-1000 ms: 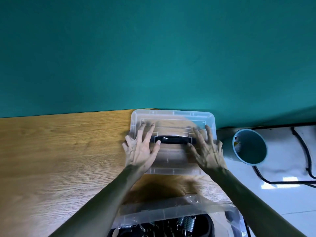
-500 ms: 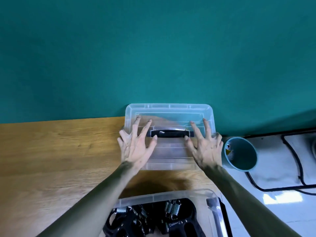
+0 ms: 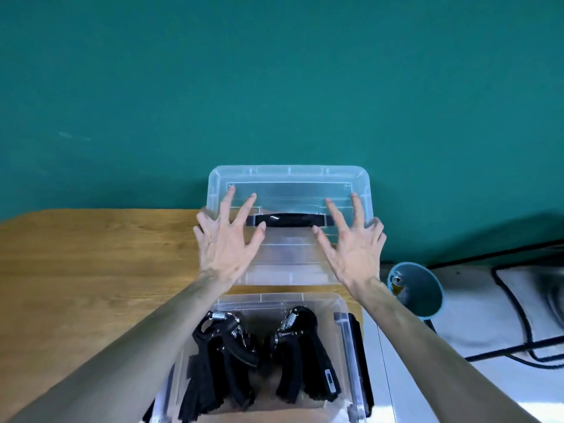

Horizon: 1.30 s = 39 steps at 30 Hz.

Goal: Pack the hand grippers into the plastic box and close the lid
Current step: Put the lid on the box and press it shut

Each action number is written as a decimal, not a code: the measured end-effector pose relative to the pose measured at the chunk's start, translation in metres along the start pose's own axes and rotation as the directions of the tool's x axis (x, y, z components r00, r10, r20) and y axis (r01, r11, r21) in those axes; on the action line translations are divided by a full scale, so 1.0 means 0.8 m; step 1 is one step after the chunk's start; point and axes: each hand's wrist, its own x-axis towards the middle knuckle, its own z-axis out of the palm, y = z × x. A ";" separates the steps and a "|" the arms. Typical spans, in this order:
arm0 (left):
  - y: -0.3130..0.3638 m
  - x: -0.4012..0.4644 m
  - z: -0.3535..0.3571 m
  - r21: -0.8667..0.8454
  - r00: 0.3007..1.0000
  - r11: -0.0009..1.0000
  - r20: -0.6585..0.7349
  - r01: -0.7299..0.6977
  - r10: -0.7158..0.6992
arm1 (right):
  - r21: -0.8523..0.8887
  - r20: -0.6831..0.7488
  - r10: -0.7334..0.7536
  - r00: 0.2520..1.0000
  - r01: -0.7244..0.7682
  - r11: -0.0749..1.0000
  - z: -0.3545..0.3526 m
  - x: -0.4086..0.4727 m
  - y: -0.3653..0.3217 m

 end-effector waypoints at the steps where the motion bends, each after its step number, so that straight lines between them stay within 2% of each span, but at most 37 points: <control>1: 0.000 -0.008 -0.009 0.002 1.000 1.000 -0.010 0.004 -0.004 | 0.002 -0.008 -0.014 1.000 0.014 1.000 -0.010 -0.006 -0.002; 7: -0.017 -0.089 -0.054 0.001 0.998 0.998 0.018 0.058 -0.058 | 0.019 0.003 -0.040 0.999 0.040 0.999 -0.033 -0.078 -0.023; 17: -0.059 -0.245 -0.037 0.112 0.976 0.990 0.195 0.081 -0.101 | -0.013 0.152 0.032 0.988 -0.031 0.999 0.010 -0.250 -0.035; 28: -0.071 -0.284 -0.025 0.103 0.965 0.993 0.248 0.057 -0.081 | -0.095 0.116 0.014 0.993 -0.003 0.995 0.017 -0.290 -0.036; 39: -0.073 -0.305 -0.016 0.084 0.948 0.996 0.312 0.043 -0.067 | -0.103 0.204 0.009 0.979 0.012 0.995 0.021 -0.309 -0.033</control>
